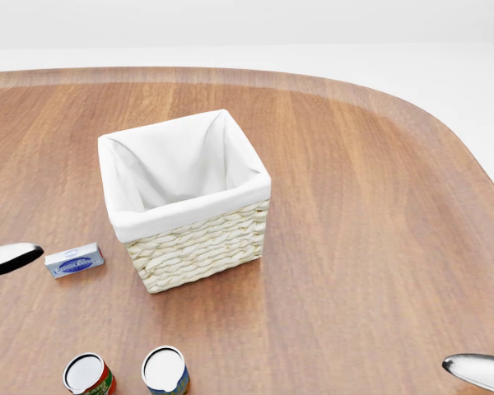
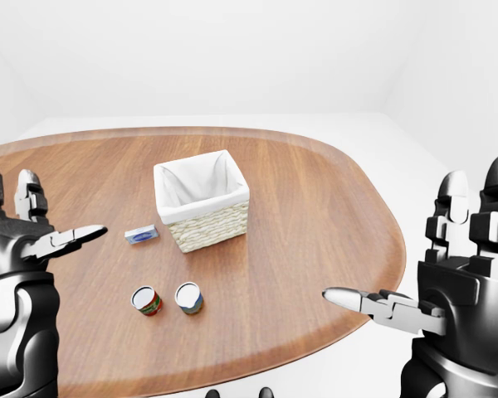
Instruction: Pick up the tomato sauce, and put it in the basket.
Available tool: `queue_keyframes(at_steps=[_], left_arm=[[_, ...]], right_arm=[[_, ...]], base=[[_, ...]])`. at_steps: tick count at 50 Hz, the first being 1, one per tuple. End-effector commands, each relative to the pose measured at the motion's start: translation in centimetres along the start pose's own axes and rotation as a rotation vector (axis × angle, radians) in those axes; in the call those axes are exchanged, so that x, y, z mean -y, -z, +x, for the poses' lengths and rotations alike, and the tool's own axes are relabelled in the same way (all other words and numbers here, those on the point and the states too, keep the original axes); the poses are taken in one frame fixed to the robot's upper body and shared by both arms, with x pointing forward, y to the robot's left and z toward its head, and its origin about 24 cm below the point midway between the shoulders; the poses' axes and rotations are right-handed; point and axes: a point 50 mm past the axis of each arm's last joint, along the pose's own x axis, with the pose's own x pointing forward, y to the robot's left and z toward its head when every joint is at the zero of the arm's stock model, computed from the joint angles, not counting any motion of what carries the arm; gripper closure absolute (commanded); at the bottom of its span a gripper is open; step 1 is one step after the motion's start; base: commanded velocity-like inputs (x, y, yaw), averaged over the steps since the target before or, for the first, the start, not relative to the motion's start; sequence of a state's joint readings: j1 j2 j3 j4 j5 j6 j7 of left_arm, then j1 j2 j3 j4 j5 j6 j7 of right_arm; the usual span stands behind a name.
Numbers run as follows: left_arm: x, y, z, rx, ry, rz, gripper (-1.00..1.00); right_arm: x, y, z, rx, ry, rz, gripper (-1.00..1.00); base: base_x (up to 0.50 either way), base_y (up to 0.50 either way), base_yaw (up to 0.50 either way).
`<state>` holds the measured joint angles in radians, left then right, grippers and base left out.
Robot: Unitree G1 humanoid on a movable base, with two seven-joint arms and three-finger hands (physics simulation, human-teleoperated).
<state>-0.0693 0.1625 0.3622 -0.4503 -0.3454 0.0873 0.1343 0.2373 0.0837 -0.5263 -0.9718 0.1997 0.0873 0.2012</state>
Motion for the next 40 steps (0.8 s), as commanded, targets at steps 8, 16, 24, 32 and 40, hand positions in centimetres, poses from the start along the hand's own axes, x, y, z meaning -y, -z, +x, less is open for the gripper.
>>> queue_keyframes(at_steps=[8, 16, 24, 32, 40], left_arm=[[3.2, 6.9, -3.0, -0.228, 0.311, 0.674, -1.0], [2.0, 8.6, -6.4, -0.319, 0.484, 1.154, -1.0], [-0.1, 9.6, -8.7, -0.445, 0.571, 1.37, -1.0], [-0.4, 9.4, -9.1, -0.454, 0.595, 1.398, -1.0], [-0.2, 10.4, -9.6, -0.44, 0.645, 1.426, -1.0]], right_arm=[[0.1, 0.5, -0.2, -0.027, 0.007, 0.005, -1.0], [0.1, 0.5, -0.2, -0.028, 0.006, 0.005, -1.0], [0.1, 0.4, -0.2, -0.025, 0.005, 0.006, -1.0], [0.0, 0.5, -0.1, -0.025, 0.003, 0.005, -1.0], [-0.1, 0.3, 0.0, -0.013, 0.003, 0.004, -1.0]], base=[[0.0, 0.0, 0.0], [0.0, 0.0, 0.0], [0.0, 0.0, 0.0], [0.0, 0.0, 0.0], [0.0, 0.0, 0.0]])
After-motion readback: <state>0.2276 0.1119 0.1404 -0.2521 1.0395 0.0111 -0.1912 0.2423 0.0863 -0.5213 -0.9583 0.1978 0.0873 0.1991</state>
